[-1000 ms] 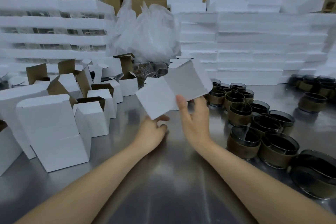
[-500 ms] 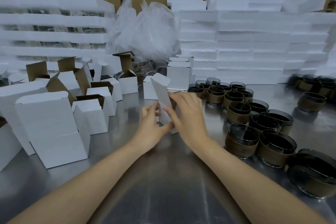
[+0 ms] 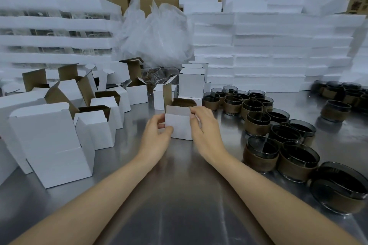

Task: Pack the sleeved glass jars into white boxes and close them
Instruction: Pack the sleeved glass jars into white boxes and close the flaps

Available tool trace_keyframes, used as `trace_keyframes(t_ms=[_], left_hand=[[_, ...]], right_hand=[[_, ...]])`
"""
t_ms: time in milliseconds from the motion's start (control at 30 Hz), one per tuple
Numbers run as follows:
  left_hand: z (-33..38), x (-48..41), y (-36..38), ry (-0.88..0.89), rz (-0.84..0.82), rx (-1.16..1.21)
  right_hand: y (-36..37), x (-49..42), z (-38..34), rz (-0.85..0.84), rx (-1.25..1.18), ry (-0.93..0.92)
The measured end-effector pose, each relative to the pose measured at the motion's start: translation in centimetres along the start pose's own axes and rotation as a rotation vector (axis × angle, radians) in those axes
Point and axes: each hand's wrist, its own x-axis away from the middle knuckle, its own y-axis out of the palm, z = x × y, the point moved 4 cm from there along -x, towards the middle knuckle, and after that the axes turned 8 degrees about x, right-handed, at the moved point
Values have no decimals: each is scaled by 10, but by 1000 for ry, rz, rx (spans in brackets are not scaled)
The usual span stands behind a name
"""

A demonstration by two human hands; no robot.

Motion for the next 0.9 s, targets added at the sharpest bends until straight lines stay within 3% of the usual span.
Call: trace_keyframes(t_ms=[167,267,400,600,900], left_hand=[[3,2,2,-66,-63,170],[8,6,2,-54,-90,195],[14,12,2,-18,-139,181],[8,5,1,7,-37,153],[3,1,0,-24,-23,272]], right_hand=[[3,8,-20,-27,45,-289],[-2,8,-27,110,56,-384],[-10,5,-18,246,188,-247],[-5,1,9,91,-34,117],[-8,0,4,149,-42,79]])
